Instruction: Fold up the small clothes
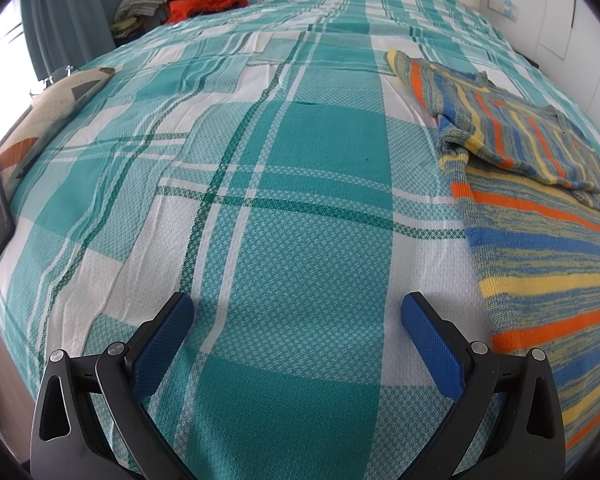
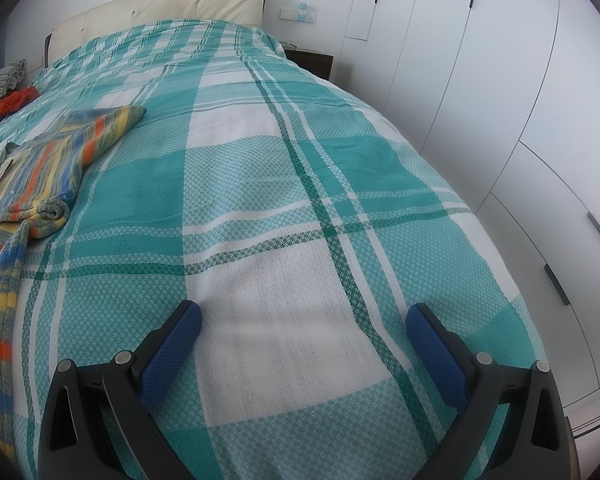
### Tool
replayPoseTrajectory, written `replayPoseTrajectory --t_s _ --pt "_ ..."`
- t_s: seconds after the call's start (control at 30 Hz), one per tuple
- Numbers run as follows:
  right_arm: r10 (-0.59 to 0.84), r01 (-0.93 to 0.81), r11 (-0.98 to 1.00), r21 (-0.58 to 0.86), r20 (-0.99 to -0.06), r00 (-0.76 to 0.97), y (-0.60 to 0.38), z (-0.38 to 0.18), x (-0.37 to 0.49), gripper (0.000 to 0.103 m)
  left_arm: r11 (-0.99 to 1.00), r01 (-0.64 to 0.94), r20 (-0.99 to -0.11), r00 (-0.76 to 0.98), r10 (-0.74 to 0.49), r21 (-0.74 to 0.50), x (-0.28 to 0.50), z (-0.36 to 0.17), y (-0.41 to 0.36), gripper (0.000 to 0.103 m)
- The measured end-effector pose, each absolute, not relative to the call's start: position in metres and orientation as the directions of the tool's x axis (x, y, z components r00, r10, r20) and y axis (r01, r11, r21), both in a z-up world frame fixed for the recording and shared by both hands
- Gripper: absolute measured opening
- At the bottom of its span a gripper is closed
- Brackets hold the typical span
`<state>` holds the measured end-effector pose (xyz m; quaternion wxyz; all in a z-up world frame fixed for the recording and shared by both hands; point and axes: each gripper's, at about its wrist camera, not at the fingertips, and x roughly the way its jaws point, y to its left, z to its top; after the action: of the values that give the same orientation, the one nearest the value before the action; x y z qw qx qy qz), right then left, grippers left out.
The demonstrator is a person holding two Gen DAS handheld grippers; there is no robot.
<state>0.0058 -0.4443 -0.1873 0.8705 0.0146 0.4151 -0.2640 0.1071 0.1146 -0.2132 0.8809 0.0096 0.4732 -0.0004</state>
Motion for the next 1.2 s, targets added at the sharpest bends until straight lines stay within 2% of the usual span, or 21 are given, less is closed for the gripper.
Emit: replayPoseTrajectory --t_s 1.2 --pt "-0.452 0.474 0.858 -0.199 -0.732 0.510 -0.4442 -0.1881 0.0057 0.101 0.999 0.028 -0.827 0.562 0.002 0.022 0.1095 -0.2176 0.1152 0.102"
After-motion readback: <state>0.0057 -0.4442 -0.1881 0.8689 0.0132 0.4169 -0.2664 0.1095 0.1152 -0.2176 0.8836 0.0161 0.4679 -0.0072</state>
